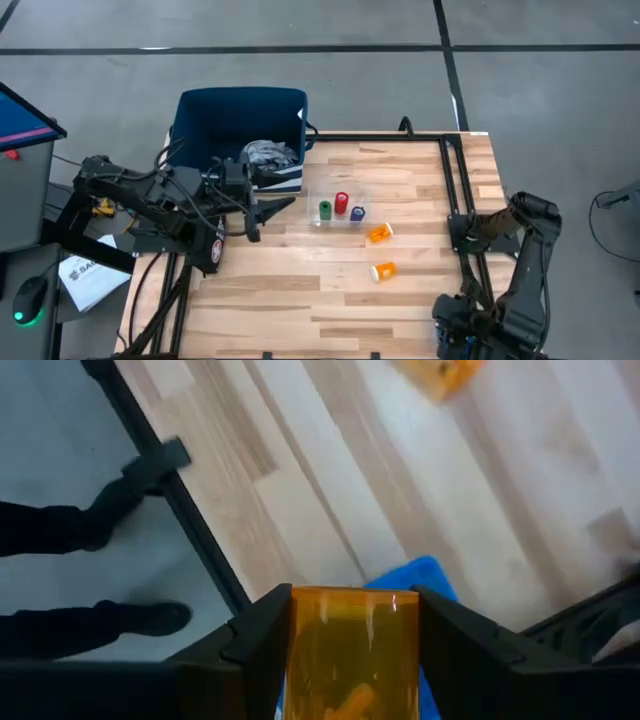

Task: Pick & place medical supplies in basket/bin
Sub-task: Put the bottom left orange pill bottle into the blue basket

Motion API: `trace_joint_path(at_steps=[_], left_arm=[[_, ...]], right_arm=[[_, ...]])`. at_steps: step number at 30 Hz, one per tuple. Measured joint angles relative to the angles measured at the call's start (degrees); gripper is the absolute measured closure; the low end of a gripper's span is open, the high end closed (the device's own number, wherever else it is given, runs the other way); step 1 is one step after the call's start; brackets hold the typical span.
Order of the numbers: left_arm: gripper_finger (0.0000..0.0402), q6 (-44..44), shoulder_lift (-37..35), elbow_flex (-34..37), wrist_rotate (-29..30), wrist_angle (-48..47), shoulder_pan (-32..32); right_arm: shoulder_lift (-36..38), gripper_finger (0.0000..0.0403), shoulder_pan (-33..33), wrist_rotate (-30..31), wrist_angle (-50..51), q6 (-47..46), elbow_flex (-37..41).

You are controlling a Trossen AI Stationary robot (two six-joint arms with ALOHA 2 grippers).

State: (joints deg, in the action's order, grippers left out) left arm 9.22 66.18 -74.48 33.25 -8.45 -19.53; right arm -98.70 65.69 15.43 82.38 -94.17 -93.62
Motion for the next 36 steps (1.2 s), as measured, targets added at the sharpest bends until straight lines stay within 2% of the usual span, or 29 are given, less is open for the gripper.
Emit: trace_joint_path(at_steps=[5, 22, 31, 36], left_arm=[[0.0167, 0.03, -0.01, 0.0, 1.92, 0.03, 0.6], [0.0164, 2.17, -0.01, 0.0, 5.8, 5.39, 0.96], [0.0164, 2.2, -0.01, 0.0, 6.04, 6.19, 0.96], [0.0164, 2.2, -0.01, 0.0, 6.29, 6.19, 0.96]], right_arm=[[0.0, 0.0215, 2.69, -0.91, -5.75, -2.34, 5.91], [0.0, 0.0208, 7.09, -5.08, -23.08, -1.42, 22.81], [0.0, 0.0205, 8.65, -5.24, -24.18, -1.35, 25.02], [0.0, 0.0186, 8.89, -5.13, -23.51, -1.27, 25.04]])
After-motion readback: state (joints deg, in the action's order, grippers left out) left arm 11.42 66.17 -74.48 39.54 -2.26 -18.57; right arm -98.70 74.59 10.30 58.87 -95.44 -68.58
